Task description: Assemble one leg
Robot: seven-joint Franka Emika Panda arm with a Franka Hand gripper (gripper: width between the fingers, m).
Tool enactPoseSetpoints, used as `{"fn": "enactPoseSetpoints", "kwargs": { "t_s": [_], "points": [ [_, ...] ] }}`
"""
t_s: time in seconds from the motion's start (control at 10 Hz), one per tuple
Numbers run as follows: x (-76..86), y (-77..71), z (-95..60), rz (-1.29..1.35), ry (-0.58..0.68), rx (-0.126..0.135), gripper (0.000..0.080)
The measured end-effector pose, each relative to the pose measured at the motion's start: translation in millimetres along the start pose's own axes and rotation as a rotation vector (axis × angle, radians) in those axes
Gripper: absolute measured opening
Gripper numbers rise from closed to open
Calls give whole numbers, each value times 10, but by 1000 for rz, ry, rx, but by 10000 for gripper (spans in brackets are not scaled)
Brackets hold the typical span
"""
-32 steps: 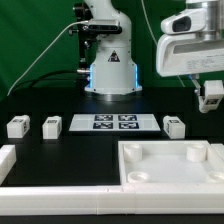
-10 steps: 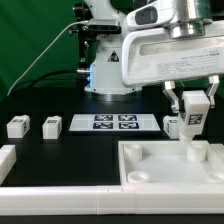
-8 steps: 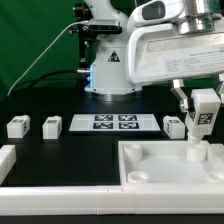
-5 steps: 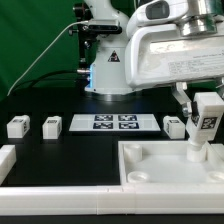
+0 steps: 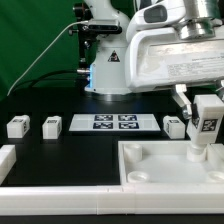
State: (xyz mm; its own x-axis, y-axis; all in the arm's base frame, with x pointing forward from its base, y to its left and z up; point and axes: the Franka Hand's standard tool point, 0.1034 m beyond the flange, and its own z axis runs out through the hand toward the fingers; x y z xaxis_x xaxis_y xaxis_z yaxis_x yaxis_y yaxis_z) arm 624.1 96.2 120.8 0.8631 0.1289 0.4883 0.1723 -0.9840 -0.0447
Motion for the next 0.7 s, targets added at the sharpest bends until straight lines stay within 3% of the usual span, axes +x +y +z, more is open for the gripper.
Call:
{"fn": "enactPoseSetpoints", "kwargs": {
  "t_s": [0.3,0.7],
  "points": [
    [125,-75,75,24,21,7,294],
    [129,-9,145,-13,69,-7,294]
  ]
}}
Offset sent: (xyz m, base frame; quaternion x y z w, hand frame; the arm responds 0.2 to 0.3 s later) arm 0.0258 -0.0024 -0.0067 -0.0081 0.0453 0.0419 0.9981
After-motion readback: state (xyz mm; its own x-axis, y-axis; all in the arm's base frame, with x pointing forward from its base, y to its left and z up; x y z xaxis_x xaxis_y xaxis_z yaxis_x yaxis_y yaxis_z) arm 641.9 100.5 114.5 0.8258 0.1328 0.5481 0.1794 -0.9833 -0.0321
